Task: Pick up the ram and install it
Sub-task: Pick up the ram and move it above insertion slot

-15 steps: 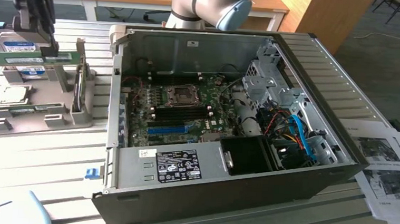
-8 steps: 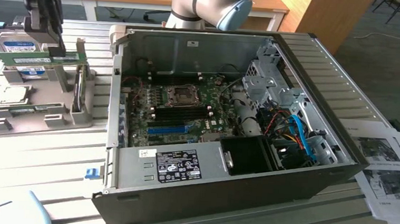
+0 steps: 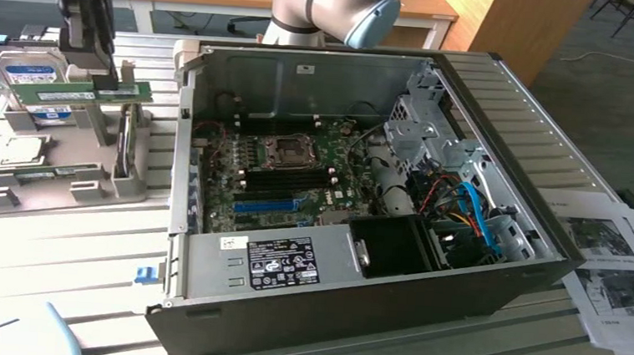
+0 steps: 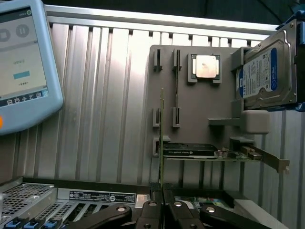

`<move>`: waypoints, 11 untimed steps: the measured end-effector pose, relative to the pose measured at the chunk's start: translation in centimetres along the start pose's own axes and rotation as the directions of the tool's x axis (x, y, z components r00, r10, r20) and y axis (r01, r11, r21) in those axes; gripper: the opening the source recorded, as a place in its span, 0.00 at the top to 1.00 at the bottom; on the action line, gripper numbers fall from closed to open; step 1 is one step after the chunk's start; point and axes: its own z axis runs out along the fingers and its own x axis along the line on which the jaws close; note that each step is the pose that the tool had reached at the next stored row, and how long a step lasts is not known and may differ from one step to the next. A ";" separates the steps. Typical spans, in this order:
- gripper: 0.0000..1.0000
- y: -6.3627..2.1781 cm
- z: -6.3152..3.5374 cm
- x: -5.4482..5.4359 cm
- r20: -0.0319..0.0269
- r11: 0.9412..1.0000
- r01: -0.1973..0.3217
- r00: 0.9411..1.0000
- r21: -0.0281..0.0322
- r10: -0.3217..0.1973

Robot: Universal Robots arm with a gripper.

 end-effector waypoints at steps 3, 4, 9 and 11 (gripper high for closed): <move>0.89 -0.60 -0.02 0.0 0.000 1.000 0.000 1.000 0.000 0.000; 0.89 -0.79 -0.03 0.0 0.000 1.000 0.000 1.000 0.000 0.000; 0.89 -1.84 -0.08 0.1 0.000 1.000 0.000 1.000 0.000 0.000; 0.89 -2.30 -0.10 0.1 0.000 1.000 0.000 1.000 0.000 0.000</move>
